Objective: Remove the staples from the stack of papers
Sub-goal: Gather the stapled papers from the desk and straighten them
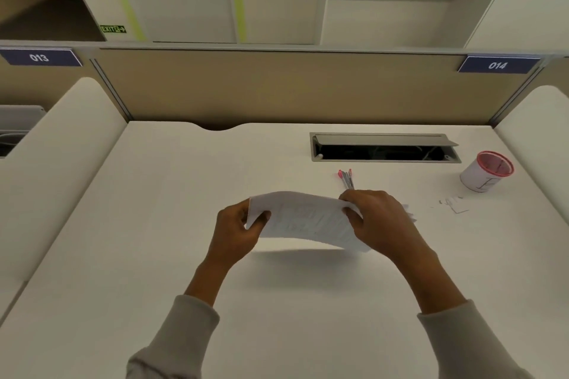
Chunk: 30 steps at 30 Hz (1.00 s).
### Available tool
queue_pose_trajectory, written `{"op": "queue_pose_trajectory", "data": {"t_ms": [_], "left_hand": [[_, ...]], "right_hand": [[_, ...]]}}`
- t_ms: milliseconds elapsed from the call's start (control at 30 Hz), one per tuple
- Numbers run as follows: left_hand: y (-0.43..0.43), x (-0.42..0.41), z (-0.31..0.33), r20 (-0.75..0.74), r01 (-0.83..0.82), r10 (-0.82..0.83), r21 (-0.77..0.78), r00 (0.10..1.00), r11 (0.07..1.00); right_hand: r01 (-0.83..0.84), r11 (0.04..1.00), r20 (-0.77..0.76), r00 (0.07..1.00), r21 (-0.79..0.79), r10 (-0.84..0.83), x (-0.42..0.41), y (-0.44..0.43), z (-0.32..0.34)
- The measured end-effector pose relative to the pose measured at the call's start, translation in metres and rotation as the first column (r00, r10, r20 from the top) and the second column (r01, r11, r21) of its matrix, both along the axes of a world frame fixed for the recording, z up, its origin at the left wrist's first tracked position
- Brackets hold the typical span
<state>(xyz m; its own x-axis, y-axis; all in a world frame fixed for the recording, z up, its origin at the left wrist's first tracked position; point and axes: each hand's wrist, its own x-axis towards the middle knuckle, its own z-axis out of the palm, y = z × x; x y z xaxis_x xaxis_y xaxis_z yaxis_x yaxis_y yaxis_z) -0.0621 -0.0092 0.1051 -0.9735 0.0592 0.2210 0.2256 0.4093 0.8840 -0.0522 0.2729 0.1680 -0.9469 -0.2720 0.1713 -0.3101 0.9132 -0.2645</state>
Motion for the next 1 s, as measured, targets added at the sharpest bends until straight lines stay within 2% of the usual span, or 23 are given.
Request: {"op": "queue_pose_trajectory", "data": {"t_ms": [100,200,233,300,367,500,633,733,867,1000], "left_hand": [[-0.008,0.002,-0.024,0.082,-0.08,0.08,0.003,0.993,0.997],[-0.015,0.004,-0.044,0.163,-0.135,0.128,0.034,0.978,0.99],[-0.016,0.005,-0.048,0.183,-0.144,0.133,0.05,0.974,0.988],[-0.016,0.008,-0.054,0.206,-0.149,0.13,0.077,0.97,0.986],[-0.015,0.008,-0.057,0.212,-0.143,0.12,0.097,0.97,0.985],[-0.01,0.003,-0.053,0.189,-0.138,0.115,0.112,0.975,0.984],[-0.006,-0.002,-0.051,0.169,-0.137,0.111,0.155,0.979,0.978],[0.0,0.001,-0.061,0.212,-0.15,0.106,0.204,0.971,0.967],[0.01,-0.002,-0.065,0.332,-0.253,0.148,0.301,0.932,0.92],[0.014,-0.009,-0.059,0.362,-0.295,0.162,0.351,0.918,0.889]], "right_hand": [[0.066,0.988,0.105,0.993,-0.136,-0.052,0.002,0.022,-0.005],[0.188,0.9,0.227,0.968,-0.393,-0.103,0.005,0.045,-0.023],[0.224,0.838,0.253,0.962,-0.498,-0.107,0.006,0.049,-0.033],[0.316,0.641,0.348,0.934,-0.699,-0.08,0.008,0.051,-0.053],[0.386,0.487,0.422,0.906,-0.784,-0.038,0.011,0.047,-0.073],[0.422,0.381,0.425,0.901,-0.823,-0.08,0.01,0.04,-0.09],[0.394,0.34,0.384,0.918,-0.854,-0.101,0.006,0.038,-0.094],[0.431,0.305,0.415,0.902,-0.849,-0.12,0.009,0.03,-0.108],[0.448,0.271,0.421,0.894,-0.852,-0.152,0.003,0.021,-0.118],[0.439,0.278,0.412,0.898,-0.854,-0.152,-0.003,0.021,-0.112]]}}
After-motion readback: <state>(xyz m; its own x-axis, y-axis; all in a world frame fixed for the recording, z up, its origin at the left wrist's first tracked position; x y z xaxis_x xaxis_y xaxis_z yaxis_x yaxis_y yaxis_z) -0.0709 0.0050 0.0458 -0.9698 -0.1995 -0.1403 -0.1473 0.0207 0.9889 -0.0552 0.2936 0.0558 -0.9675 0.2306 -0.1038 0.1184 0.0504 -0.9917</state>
